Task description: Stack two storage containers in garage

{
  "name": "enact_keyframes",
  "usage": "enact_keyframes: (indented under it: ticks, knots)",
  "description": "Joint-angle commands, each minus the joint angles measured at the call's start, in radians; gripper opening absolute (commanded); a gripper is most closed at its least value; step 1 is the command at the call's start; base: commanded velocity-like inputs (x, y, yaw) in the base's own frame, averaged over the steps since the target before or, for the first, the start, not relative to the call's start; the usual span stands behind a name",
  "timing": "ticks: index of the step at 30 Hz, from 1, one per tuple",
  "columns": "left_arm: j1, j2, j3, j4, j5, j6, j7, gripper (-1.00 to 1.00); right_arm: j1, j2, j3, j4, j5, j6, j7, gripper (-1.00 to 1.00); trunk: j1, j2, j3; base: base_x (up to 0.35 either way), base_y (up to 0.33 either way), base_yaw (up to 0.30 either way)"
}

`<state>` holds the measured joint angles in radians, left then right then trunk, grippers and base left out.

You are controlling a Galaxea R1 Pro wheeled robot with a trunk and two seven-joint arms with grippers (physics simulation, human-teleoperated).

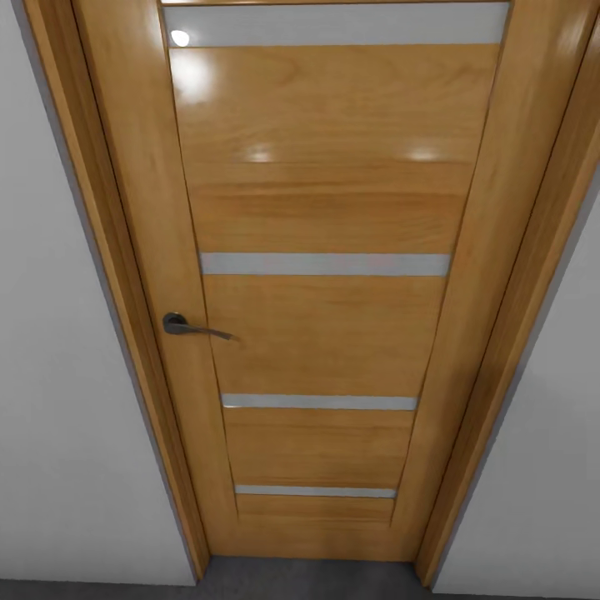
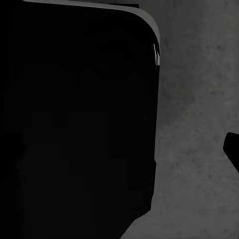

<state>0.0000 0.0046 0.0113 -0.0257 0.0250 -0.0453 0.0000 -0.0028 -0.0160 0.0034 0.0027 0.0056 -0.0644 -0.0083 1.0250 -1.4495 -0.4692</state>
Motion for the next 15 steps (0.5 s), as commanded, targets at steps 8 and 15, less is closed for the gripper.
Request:
enact_keyframes:
  ticks: [8, 15]
  knots:
    - [0.000, -0.001, 0.001, 0.000, 0.003, -0.002, 0.000, 1.00, 0.000, 0.003, 0.000, 0.000, -0.002, -0.003, -0.001, 1.00, 0.000, 0.000, -0.001, 0.000, 0.000, -0.061]
    - [0.000, -0.001, 0.001, 0.000, 0.003, -0.002, 0.000, 1.00, 0.000, 0.002, 0.000, 0.000, -0.001, -0.002, 0.000, 1.00, 0.000, 0.000, -0.001, 0.000, 0.000, -0.033]
